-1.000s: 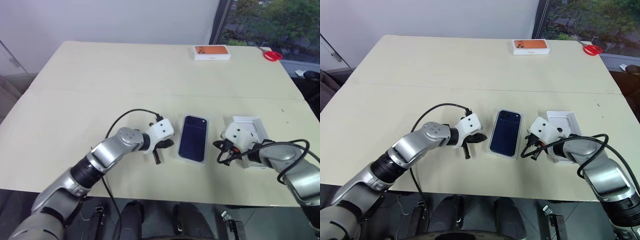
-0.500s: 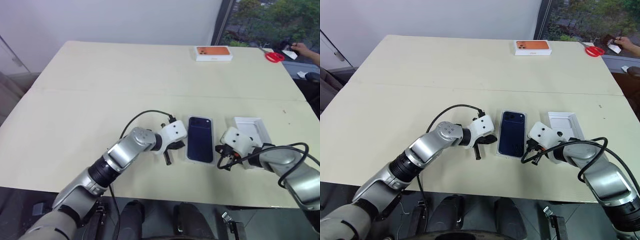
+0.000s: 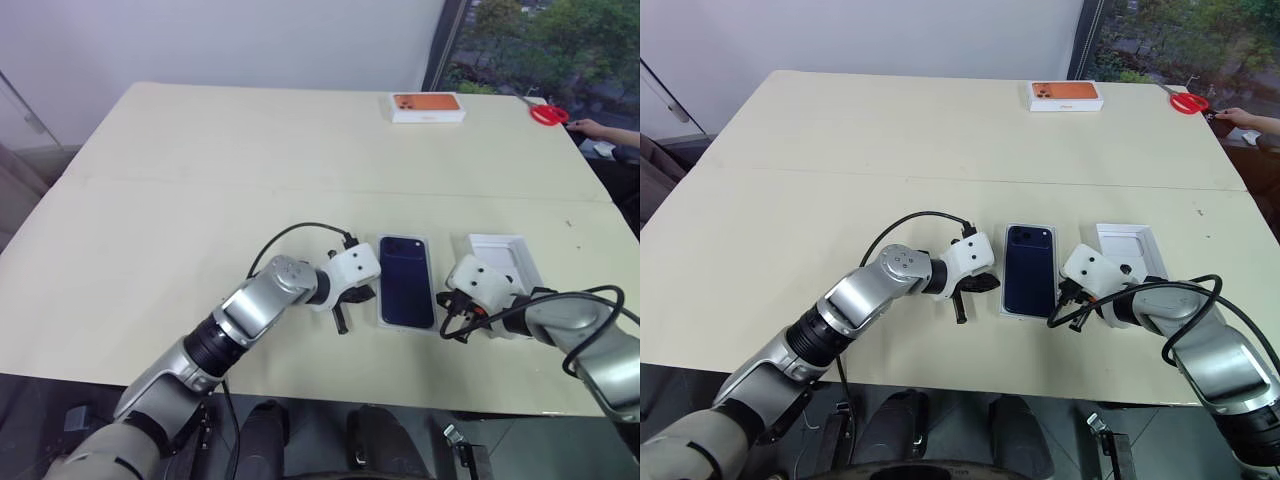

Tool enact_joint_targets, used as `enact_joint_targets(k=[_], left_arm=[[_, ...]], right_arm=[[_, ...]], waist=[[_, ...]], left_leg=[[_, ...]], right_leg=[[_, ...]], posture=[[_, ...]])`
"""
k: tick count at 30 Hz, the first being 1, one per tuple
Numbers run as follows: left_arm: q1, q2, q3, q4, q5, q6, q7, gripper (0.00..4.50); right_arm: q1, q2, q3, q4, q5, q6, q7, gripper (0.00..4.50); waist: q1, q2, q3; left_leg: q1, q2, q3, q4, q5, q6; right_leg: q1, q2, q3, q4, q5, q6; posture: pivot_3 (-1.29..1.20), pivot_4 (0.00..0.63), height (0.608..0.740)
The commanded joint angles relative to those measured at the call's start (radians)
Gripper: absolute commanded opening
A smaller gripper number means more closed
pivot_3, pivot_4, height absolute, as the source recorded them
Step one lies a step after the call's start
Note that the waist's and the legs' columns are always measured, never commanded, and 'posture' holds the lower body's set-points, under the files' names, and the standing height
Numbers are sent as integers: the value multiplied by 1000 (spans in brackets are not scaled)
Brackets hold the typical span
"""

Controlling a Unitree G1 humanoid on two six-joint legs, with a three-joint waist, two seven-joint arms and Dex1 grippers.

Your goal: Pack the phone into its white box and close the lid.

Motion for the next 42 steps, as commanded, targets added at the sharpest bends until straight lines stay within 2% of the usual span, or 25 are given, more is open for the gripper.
enact_joint_targets(k=[1, 6, 7, 9, 14, 19, 23, 30, 36, 39, 42], left_arm=[[14, -24, -12, -25, -3, 4, -23, 24], [36, -12, 29, -49, -26, 14, -35, 24], [48, -3, 49, -64, -38, 19, -42, 2], [76, 25, 86, -98, -58, 16, -59, 0], [125, 104, 208, -140, -94, -32, -81, 0], [171, 214, 272, -187, -88, -225, -177, 0], [233, 301, 332, -205, -140, -358, -301, 0], [296, 330, 358, -215, -189, -443, -398, 0], [305, 314, 358, -227, -201, -435, -391, 0], [310, 306, 354, -225, -193, -441, -385, 0], [308, 297, 356, -221, -192, -438, -378, 0]], right_arm=[[-7, -16, -35, -38, 5, -16, 8, 0], [-17, -49, -104, -51, 43, 13, 38, 0], [-22, -57, -124, -62, 55, 25, 48, 252], [-39, -71, -166, -85, 89, 67, 62, 903], [-125, -101, -176, -64, 48, 192, -28, 3392], [-213, -49, -169, -2, 97, 437, -87, 3392], [-265, -14, -193, 27, 131, 630, -126, 3392], [-290, 33, -204, 19, 163, 819, -182, 3392], [-280, 58, -232, 33, 213, 834, -219, 3392], [-287, 82, -240, 50, 229, 834, -254, 2623], [-287, 93, -237, 60, 239, 834, -288, 1181]], waist=[[0, 0, 0], [0, 0, 0], [-1, 1, 0], [-3, 1, 0], [-10, 2, -1], [-6, 2, -1], [-5, 3, -1], [-2, 4, 0], [-5, 4, 0], [-6, 4, 0], [-8, 4, -1]], left_leg=[[0, 0, 0, 0, 0, 0], [0, 0, 0, 0, 0, 0], [0, 0, 0, 0, 0, 1], [0, 0, 0, 0, 0, 1], [0, 1, 0, 0, 0, 1], [0, 1, 1, 0, 0, 1], [0, 1, 1, 0, 0, 1], [-1, 1, 2, 1, -1, 2], [-1, 1, 2, 1, -2, 3], [-1, 1, 2, 1, -2, 3], [-1, 1, 2, 1, -2, 3]], right_leg=[[0, 0, 0, 0, 0, 0], [0, 0, 0, 0, 0, 0], [0, 0, 0, 0, 0, 0], [0, 0, 0, 1, 0, 0], [-1, 1, 0, 3, 0, 0], [-1, 0, 0, 2, 0, 0], [-2, -1, 1, 2, 0, 0], [-2, 0, 1, 1, 0, 0], [-2, 0, 1, 2, 0, 0], [-2, 0, 1, 2, 0, 0], [-2, 0, 1, 2, 0, 0]], posture=[[0, 150, 731], [0, 150, 731], [0, 150, 731], [0, 150, 731], [0, 150, 731], [0, 150, 731], [0, 150, 731], [0, 150, 731], [0, 150, 731], [0, 150, 731], [0, 150, 731]])
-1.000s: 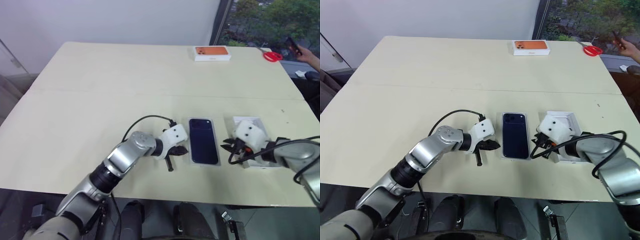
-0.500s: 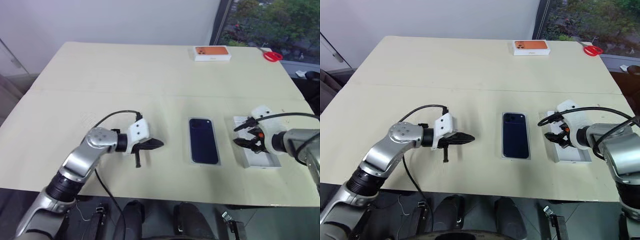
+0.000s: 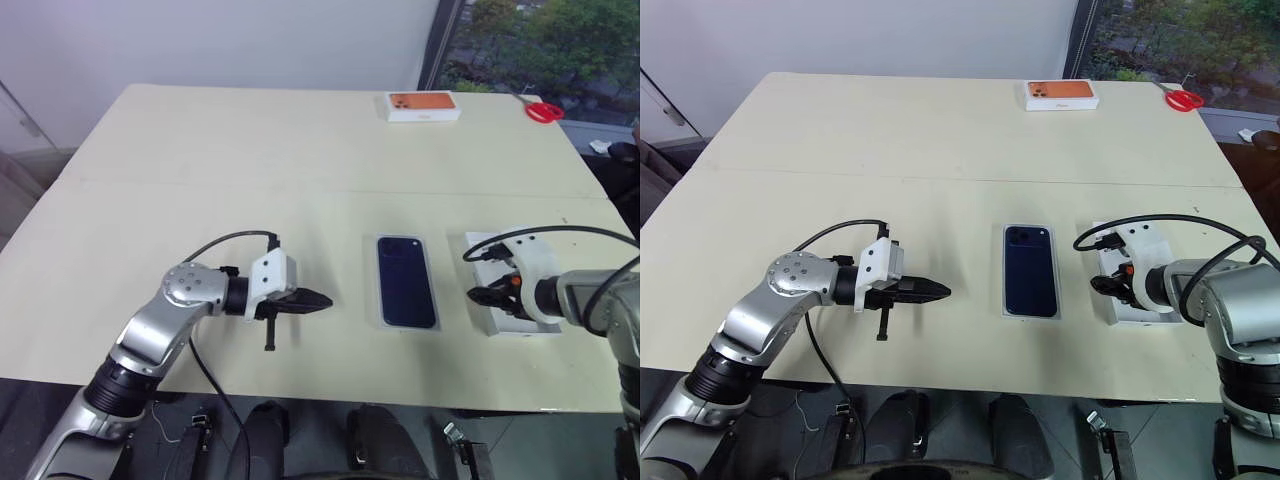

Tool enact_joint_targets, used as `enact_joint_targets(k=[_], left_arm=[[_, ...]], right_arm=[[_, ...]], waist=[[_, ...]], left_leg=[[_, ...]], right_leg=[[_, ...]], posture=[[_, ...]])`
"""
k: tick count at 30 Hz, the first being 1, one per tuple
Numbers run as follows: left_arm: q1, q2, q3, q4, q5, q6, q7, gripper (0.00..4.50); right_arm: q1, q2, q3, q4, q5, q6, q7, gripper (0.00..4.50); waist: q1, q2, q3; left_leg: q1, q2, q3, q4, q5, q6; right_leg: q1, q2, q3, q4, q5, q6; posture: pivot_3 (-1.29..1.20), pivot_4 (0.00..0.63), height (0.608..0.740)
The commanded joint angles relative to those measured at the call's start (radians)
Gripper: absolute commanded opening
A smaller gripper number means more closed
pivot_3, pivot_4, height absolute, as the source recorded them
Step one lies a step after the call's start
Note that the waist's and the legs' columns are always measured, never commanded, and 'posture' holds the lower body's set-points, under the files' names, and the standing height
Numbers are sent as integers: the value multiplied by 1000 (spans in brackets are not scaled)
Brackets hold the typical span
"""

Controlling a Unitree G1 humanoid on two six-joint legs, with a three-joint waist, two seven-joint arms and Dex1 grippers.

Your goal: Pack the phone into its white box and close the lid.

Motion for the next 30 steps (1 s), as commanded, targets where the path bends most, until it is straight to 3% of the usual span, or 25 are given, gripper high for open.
enact_joint_targets(k=[1, 2, 11, 15, 18, 20, 22, 30], left_arm=[[-3, -12, 15, -20, -10, -17, 8, 0], [-3, -14, 17, -19, -12, -14, 10, 0], [-9, -29, 54, 4, -31, 3, 37, 0], [-41, -58, 93, 62, -33, 8, 87, 0], [-69, -71, 120, 121, -21, 5, 125, 0], [-82, -74, 129, 155, -12, -2, 141, 0], [-88, -69, 130, 176, 1, -13, 146, 0], [-88, -62, 133, 196, 22, -16, 149, 0]], right_arm=[[-11, 0, -34, -2, 25, 7, -35, 610], [-12, 1, -37, 0, 31, 7, -42, 73], [-140, 38, -154, 42, 188, 7, -128, 73], [-287, 157, -277, 134, 555, 7, -272, 73], [-305, 245, -293, 192, 900, 7, -496, 73], [-230, 203, -161, 196, 1298, -183, -769, 73], [-149, 212, -32, 154, 1526, -369, -958, 73], [-12, 492, 131, -43, 1553, -691, -1229, 73]], waist=[[0, 0, 0], [-1, 0, 0], [-17, 1, 0], [-24, 1, 0], [-22, 1, 0], [-14, 1, 0], [-16, 0, 0], [-25, 1, 0]], left_leg=[[0, 0, 0, 0, 0, 0], [0, 0, 0, 0, 0, 0], [0, 0, 0, 0, 0, 0], [0, 1, 0, 0, 0, 0], [0, 2, 0, 0, 0, 0], [-1, 2, -1, 0, -1, 1], [-3, 2, -1, 0, -1, 1], [-2, 2, 0, 1, -1, 2]], right_leg=[[0, 0, 0, 0, 0, 0], [0, 0, 0, 0, 0, 0], [0, 0, 0, 1, 0, 0], [0, 1, 0, 1, 0, 0], [0, 2, 0, 2, 0, 0], [-1, 1, 0, 1, 0, 0], [-2, 0, -1, 1, 0, 0], [-2, 1, 1, 3, 0, 1]], posture=[[0, 150, 731], [0, 150, 731], [0, 150, 731], [0, 150, 731], [0, 150, 731], [0, 150, 731], [0, 150, 731], [0, 150, 731]])
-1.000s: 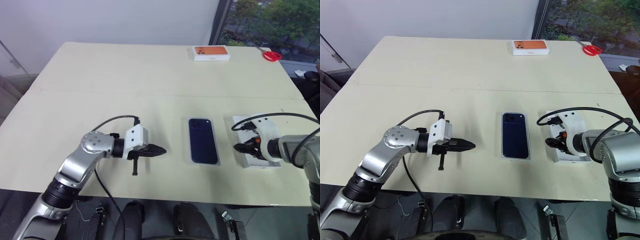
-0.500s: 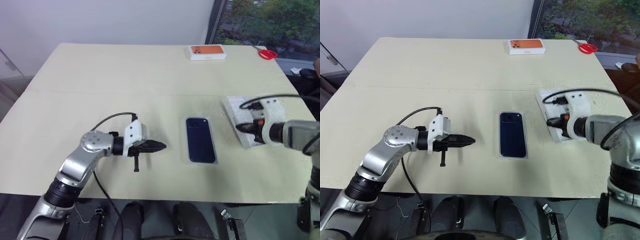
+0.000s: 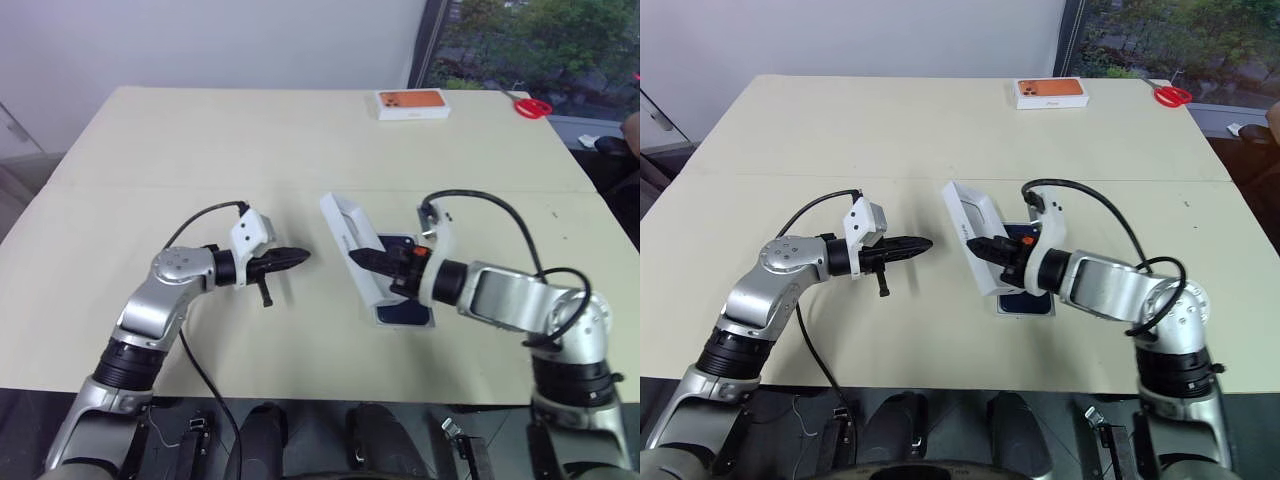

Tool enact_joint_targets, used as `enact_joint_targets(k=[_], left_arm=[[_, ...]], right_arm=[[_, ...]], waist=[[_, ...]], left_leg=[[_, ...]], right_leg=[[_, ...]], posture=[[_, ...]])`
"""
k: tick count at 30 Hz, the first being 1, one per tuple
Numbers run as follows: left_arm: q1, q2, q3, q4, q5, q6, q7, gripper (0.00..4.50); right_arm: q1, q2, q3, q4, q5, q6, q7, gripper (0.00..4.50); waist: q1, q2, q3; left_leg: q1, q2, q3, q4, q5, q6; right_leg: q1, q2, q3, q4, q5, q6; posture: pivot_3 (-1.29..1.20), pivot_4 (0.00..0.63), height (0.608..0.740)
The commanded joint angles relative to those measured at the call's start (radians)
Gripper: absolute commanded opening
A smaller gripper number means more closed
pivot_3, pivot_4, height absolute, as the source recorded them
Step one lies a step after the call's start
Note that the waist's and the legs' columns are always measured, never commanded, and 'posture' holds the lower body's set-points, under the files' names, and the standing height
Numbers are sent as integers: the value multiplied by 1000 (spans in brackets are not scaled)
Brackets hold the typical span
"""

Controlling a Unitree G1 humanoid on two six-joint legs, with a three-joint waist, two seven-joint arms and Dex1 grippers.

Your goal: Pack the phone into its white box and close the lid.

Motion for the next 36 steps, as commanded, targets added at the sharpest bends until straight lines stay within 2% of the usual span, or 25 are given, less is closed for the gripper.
enact_joint_targets(k=[1, 5, 13, 16, 22, 23, 26, 30, 34, 36], left_arm=[[-6, 3, 15, -16, 2, -17, 1, 0], [3, -3, 11, -29, 4, -9, 10, 0], [5, -8, 5, -34, 5, -1, 14, 0], [-6, -34, -16, -25, 14, 2, 25, 0], [-38, -110, -65, 16, 46, 6, 61, 0], [-53, -135, -75, 38, 57, 12, 80, 0], [-88, -195, -90, 78, 72, 25, 119, 0], [-121, -257, -111, 106, 89, 33, 144, 0], [-131, -304, -154, 110, 99, 34, 136, 0], [-130, -320, -180, 107, 111, 28, 134, 0]], right_arm=[[30, 115, 44, -103, 29, -132, -120, 73], [66, 269, 73, -130, 29, -235, -326, 73], [110, 339, 42, -180, 29, -315, -494, 73], [112, 337, 24, -201, 29, -342, -518, 925], [44, 276, -37, -181, 29, -338, -495, 3896], [25, 242, -56, -164, 29, -320, -473, 4440], [-24, 145, -114, -102, 29, -265, -407, 4440], [-66, -54, -177, 3, 29, -160, -294, 4440], [-71, -325, -152, 88, 13, -40, -166, 4440], [-64, -410, -135, 113, -46, 0, -85, 4440]], waist=[[0, 0, 0], [0, 0, 0], [1, 0, 0], [3, 1, 0], [2, 1, 0], [2, 1, 0], [4, 1, 0], [7, 2, 0], [7, 3, 0], [7, 3, 0]], left_leg=[[0, 1, 0, 0, 0, 0], [0, 1, -1, -1, 0, 0], [0, 1, 0, -1, 0, 0], [0, 1, 0, -1, 0, 0], [0, 1, 0, -1, 0, 0], [0, 1, 0, -1, 0, 0], [-1, 0, 1, -1, 0, 0], [-1, 0, 3, -1, 0, 0], [-1, 0, 3, -1, 0, 0], [-1, 0, 3, -1, 0, 0]], right_leg=[[0, 1, 0, 0, 0, 0], [-3, 0, 1, 3, 0, 0], [-3, 0, 1, 3, 0, 0], [-3, 0, 1, 3, 0, 0], [-3, 0, 2, 3, 0, 0], [-3, 0, 2, 3, 0, 0], [-3, 0, 1, 3, 0, 0], [-3, 0, 2, 3, 0, 0], [-3, 0, 2, 2, 0, 0], [-3, 0, 2, 1, 0, 0]], posture=[[0, 150, 731], [0, 150, 731], [0, 150, 731], [0, 150, 731], [0, 150, 731], [0, 150, 731], [0, 150, 731], [0, 150, 731], [0, 150, 731], [0, 150, 731]])
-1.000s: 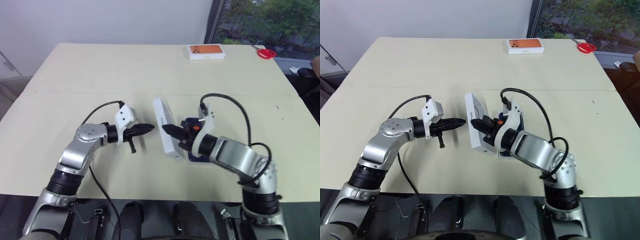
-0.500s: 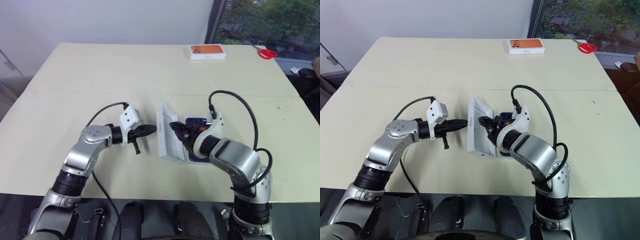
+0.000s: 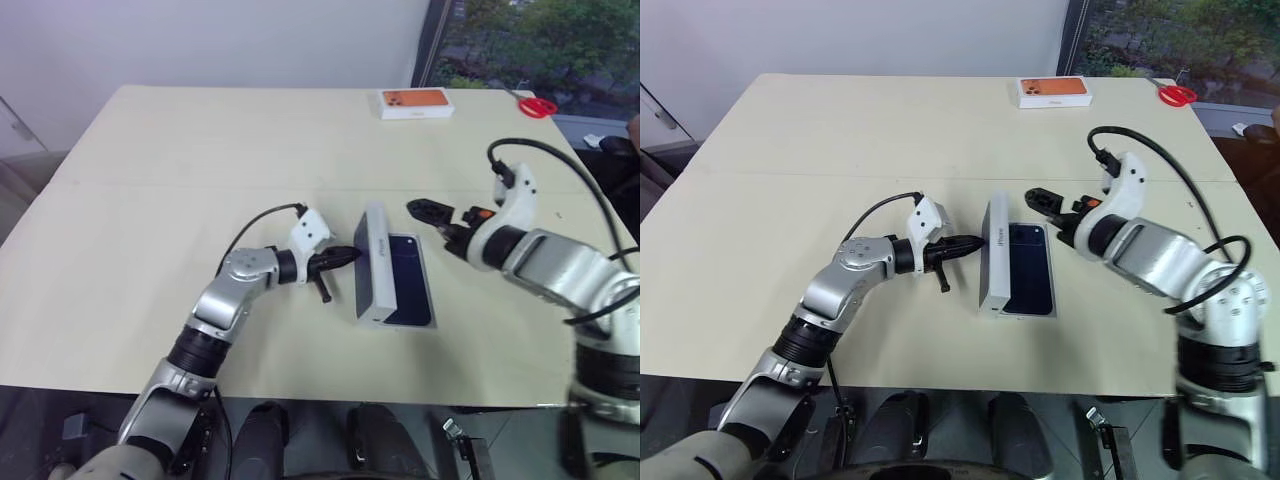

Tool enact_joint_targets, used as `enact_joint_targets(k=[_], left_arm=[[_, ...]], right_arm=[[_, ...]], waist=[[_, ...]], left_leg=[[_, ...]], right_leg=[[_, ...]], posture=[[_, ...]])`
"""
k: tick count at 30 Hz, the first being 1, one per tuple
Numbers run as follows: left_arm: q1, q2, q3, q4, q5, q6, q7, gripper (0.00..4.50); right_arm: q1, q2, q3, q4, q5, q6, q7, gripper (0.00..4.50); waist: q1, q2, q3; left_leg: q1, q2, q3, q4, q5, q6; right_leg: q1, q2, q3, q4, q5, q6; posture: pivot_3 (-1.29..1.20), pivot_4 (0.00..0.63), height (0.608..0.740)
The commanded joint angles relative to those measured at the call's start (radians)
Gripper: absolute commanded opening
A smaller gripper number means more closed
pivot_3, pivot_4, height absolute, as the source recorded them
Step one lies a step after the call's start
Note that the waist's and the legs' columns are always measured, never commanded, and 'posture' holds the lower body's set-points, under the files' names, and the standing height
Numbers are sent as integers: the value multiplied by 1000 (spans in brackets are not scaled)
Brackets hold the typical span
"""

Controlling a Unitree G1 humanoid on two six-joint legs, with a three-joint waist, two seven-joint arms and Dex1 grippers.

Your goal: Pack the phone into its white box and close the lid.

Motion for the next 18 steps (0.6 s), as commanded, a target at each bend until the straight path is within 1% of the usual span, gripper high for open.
enact_joint_targets(k=[1, 3, 6, 8, 10, 11, 13, 16, 18], left_arm=[[-13, -22, -36, -26, 20, -9, 0, 0], [-15, -31, -19, -32, 9, 10, 14, 0], [-15, -18, 21, -62, -7, 41, 30, 0], [-7, 11, 50, -99, -18, 72, 37, 0], [15, 74, 83, -154, -25, 112, 32, 0], [26, 103, 93, -176, -27, 130, 27, 0], [43, 149, 101, -203, -26, 152, 16, 0], [87, 246, 73, -226, 19, 124, -22, 0], [97, 274, 42, -225, 32, 114, -45, 0]], right_arm=[[-6, -98, 11, 16, -90, 66, 148, 4440], [1, -156, 28, 16, -186, 99, 252, 4440], [10, -220, 51, -8, -346, 125, 399, 4440], [23, -269, 82, -50, -477, 128, 511, 4440], [49, -352, 154, -126, -665, 98, 661, 4440], [63, -375, 175, -146, -731, 81, 719, 4212], [87, -396, 196, -161, -825, 54, 804, 3557], [120, -418, 225, -177, -957, 14, 931, 1978], [136, -426, 239, -192, -1030, -11, 1003, 961]], waist=[[-2, 0, 0], [-3, 0, 0], [-3, 0, 0], [-2, 1, 0], [-1, 2, 1], [-1, 2, 0], [-1, 2, 0], [0, 2, 1], [3, 2, 1]], left_leg=[[0, 0, -1, 0, 0, 0], [0, 0, 0, 0, 0, 0], [0, 0, -1, 0, 0, 0], [0, 0, -1, 0, 0, 0], [0, 0, -1, 0, 0, 0], [0, 0, -1, 0, 0, 0], [0, 1, -1, 0, 0, 0], [1, 0, -1, 0, 0, 0], [1, 0, -1, 0, 0, 0]], right_leg=[[0, 0, 0, 0, 0, 0], [0, 1, 0, 0, 0, 0], [0, 1, 0, 0, 0, 0], [0, 1, 0, 0, 0, 0], [0, 1, 0, 0, 0, 0], [-1, 1, 0, 0, 0, 0], [0, 1, 0, -1, 0, 0], [0, 1, 0, -1, 0, 0], [0, 0, 0, -1, 0, 0]], posture=[[0, 150, 731], [0, 150, 731], [0, 150, 731], [0, 150, 731], [0, 150, 731], [0, 150, 731], [0, 150, 731], [0, 150, 731], [0, 150, 731]])
